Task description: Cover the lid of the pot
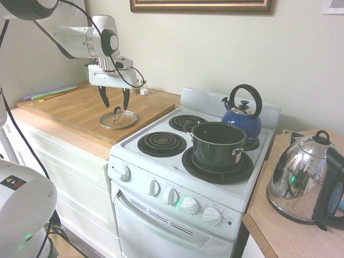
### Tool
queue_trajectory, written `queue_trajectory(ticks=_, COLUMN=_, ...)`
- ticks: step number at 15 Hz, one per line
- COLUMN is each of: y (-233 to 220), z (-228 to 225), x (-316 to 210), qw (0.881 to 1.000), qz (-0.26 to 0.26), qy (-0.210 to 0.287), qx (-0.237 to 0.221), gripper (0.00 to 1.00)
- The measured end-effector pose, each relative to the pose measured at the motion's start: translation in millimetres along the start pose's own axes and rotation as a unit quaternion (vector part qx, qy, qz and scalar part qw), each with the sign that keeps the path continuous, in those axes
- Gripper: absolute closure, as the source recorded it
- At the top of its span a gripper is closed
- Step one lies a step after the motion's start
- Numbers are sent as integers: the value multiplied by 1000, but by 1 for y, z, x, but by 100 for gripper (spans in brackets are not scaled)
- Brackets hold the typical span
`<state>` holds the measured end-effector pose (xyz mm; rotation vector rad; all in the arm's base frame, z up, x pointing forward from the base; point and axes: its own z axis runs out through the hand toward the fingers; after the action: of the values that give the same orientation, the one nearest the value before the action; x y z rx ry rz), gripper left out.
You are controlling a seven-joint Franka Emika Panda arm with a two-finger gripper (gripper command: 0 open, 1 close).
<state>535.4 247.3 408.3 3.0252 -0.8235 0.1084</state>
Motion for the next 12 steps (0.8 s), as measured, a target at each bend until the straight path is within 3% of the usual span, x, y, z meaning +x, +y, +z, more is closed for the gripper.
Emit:
queue_trajectory(ticks=3, y=-8, z=6, x=-5, qw=1000, qz=-7, qy=-1, qx=2, gripper=0)
queue_trajectory(ticks=4, y=-10, z=8, x=-7, qw=1000, qz=-9, qy=-2, qx=2, gripper=100)
queue_trajectory(ticks=12, y=-13, z=18, x=-7, qw=1000, qz=-2, qy=-4, qx=1, gripper=100)
